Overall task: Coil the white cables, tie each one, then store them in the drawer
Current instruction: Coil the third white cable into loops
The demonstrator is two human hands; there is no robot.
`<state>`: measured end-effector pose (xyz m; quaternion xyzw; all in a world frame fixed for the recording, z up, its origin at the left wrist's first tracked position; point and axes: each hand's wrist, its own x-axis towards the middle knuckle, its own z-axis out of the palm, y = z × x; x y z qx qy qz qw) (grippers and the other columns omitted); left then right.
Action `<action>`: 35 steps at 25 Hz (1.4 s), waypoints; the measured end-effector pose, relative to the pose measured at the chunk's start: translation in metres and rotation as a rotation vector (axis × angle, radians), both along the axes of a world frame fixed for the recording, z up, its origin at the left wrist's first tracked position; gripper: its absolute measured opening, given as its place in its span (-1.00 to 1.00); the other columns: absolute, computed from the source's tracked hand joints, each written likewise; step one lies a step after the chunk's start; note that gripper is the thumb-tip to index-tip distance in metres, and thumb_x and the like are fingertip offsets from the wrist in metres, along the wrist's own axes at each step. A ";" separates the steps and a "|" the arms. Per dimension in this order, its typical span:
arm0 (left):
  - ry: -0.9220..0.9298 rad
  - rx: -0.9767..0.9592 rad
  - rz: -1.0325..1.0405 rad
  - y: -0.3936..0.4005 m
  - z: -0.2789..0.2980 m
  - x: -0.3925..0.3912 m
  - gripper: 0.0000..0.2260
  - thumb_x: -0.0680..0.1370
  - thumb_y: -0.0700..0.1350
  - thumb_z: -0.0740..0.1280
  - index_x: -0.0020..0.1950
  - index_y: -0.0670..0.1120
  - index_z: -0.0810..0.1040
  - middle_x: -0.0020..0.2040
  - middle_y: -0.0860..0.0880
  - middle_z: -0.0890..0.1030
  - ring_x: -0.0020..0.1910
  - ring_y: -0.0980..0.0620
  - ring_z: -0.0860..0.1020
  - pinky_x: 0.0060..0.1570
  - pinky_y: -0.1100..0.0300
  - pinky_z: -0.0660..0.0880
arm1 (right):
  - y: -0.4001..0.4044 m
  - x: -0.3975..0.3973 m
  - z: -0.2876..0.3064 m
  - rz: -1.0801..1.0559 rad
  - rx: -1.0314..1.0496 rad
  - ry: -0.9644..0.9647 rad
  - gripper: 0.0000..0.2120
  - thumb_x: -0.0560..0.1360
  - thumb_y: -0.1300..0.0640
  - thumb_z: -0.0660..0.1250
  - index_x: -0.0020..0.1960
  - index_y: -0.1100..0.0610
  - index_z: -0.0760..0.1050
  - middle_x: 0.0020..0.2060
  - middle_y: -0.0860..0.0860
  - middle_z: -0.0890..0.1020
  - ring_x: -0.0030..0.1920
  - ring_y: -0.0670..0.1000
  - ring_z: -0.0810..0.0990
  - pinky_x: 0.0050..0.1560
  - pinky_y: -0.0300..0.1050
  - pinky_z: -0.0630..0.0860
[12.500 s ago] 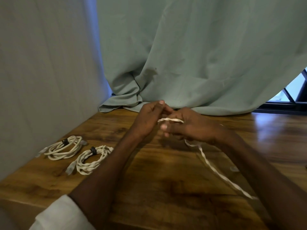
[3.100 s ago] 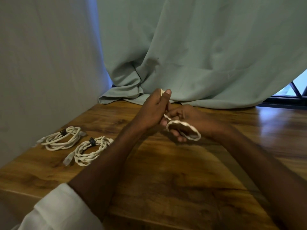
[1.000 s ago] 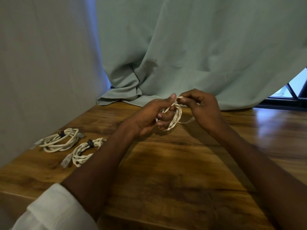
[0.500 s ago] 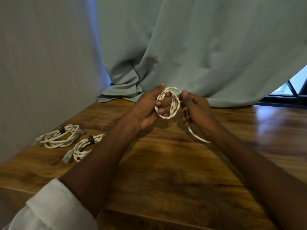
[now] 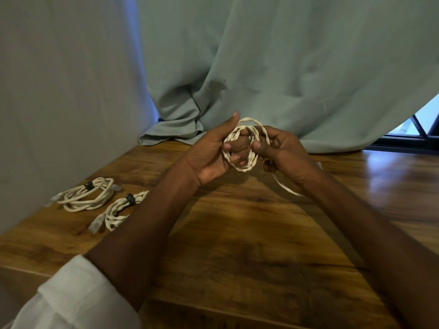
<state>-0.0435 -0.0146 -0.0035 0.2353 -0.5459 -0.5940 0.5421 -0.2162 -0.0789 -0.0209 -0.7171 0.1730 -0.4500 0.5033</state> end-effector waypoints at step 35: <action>0.010 0.084 0.015 0.008 0.003 -0.001 -0.57 0.73 0.06 0.11 -0.32 -0.01 0.37 -0.56 0.05 0.07 -0.61 0.05 0.02 -0.49 0.16 0.06 | -0.004 0.001 0.000 -0.326 -0.168 0.001 -0.88 0.61 0.13 0.42 -0.02 0.08 0.73 -0.42 -0.03 0.54 -0.42 -0.11 0.35 -0.43 -0.29 0.26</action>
